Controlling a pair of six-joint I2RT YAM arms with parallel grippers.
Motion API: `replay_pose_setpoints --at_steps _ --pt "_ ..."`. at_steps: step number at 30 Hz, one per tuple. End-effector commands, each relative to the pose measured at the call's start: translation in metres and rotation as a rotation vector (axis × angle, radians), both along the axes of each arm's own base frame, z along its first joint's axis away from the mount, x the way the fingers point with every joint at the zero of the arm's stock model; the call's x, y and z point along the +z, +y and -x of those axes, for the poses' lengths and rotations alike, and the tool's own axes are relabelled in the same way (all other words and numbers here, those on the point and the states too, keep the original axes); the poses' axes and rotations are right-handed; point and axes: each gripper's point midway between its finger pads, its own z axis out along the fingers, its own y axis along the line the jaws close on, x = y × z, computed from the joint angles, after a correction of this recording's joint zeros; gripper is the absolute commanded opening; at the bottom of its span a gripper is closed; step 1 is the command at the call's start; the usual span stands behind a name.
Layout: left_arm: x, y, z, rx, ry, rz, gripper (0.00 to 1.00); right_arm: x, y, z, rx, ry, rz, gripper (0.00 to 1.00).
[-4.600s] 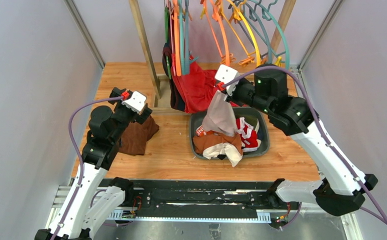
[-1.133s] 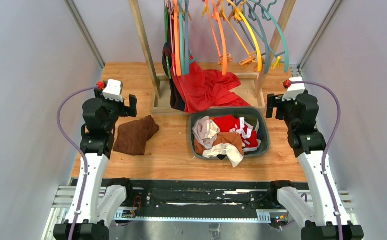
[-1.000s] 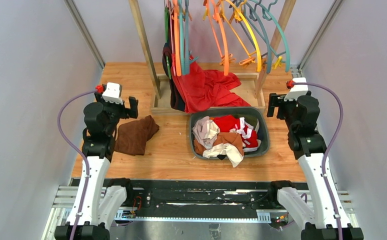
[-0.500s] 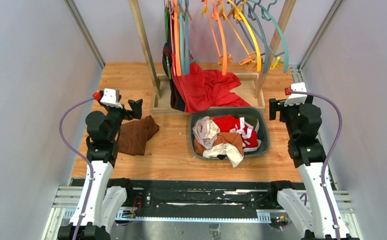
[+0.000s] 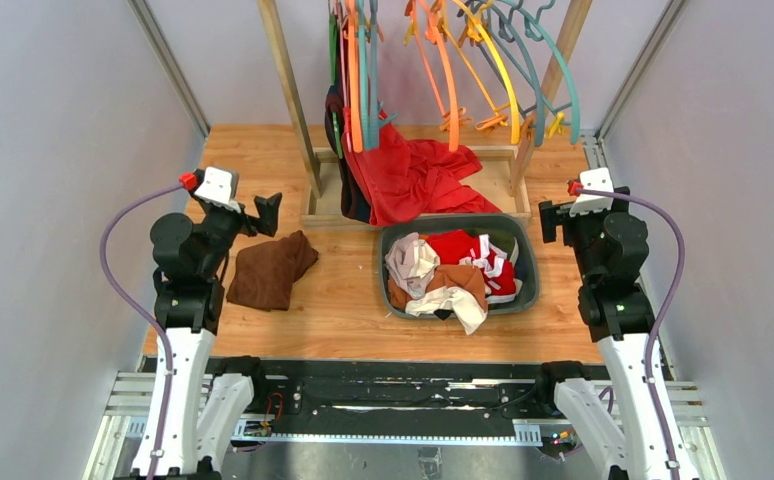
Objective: Remove the underwear clipped to the hanger
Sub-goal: Reset both arms
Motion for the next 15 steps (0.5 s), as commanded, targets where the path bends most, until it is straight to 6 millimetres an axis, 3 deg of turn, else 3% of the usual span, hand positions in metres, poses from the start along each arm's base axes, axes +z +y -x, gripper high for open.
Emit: replay_pose_setpoints --at_steps 1,7,15 --pt "-0.008 0.001 0.009 -0.003 -0.026 -0.047 0.98 0.0 0.001 0.003 0.019 -0.002 0.009 0.91" --pt "-0.032 -0.005 0.016 -0.034 -0.05 -0.021 0.98 -0.002 0.001 0.002 0.024 0.008 0.018 0.91" --pt "-0.028 -0.017 0.03 -0.098 -0.092 -0.009 0.98 0.0 -0.001 0.005 0.021 0.006 0.044 0.91"
